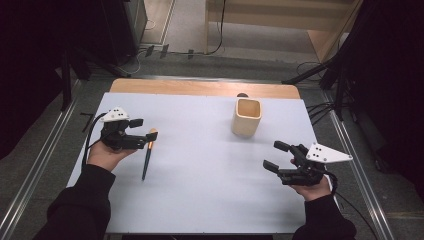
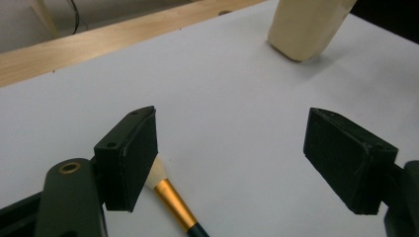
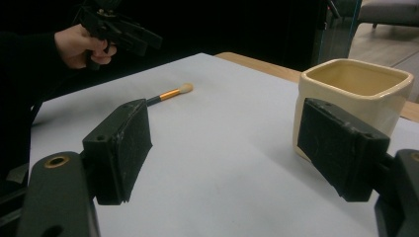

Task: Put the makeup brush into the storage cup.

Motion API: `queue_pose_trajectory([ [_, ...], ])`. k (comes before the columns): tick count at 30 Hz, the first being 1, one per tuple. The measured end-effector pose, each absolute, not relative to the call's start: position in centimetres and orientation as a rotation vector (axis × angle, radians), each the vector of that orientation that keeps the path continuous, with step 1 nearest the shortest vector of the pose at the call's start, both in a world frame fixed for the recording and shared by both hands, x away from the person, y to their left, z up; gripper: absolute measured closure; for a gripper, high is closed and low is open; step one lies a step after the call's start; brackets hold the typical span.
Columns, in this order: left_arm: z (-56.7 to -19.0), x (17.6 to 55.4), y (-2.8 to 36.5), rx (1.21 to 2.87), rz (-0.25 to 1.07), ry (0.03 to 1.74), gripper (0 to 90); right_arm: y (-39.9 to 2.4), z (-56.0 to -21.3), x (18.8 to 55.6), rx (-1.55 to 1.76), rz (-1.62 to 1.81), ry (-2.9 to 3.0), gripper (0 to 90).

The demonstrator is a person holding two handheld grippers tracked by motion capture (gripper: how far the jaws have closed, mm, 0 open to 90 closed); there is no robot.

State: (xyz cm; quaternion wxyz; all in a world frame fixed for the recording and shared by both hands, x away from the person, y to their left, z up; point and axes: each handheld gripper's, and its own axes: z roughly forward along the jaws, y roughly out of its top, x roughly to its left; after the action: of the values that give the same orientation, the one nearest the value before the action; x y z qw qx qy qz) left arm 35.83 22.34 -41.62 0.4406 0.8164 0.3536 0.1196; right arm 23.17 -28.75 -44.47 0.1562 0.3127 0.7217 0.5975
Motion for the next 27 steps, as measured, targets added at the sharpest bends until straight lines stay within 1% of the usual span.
queue_pose_trajectory([
  [4, -41.4, 36.2, 22.2, 2.079, 0.273, 0.945, 22.0, -28.8, -44.5, 23.2, 0.901, 1.709, 2.066, 21.9],
  [8, -41.3, 36.3, 22.2, 2.096, 0.262, 0.973, 22.0, -28.8, -44.5, 23.2, 0.903, 1.708, 2.063, 21.9],
  [13, -41.2, 36.5, 22.4, 2.137, 0.286, 1.02, 22.1, -28.9, -44.5, 23.2, 0.907, 1.707, 2.062, 21.9],
  [18, -41.2, 36.7, 22.2, 2.18, 0.254, 1.052, 22.1, -28.8, -44.5, 23.2, 0.911, 1.705, 2.065, 21.9],
  [23, -41.3, 37.0, 21.7, 2.241, 0.268, 1.097, 22.1, -28.9, -44.5, 23.2, 0.913, 1.703, 2.064, 21.9],
  [27, -41.4, 37.2, 21.5, 2.258, 0.246, 1.146, 22.7, -28.9, -44.5, 23.2, 0.915, 1.702, 2.064, 21.9],
])
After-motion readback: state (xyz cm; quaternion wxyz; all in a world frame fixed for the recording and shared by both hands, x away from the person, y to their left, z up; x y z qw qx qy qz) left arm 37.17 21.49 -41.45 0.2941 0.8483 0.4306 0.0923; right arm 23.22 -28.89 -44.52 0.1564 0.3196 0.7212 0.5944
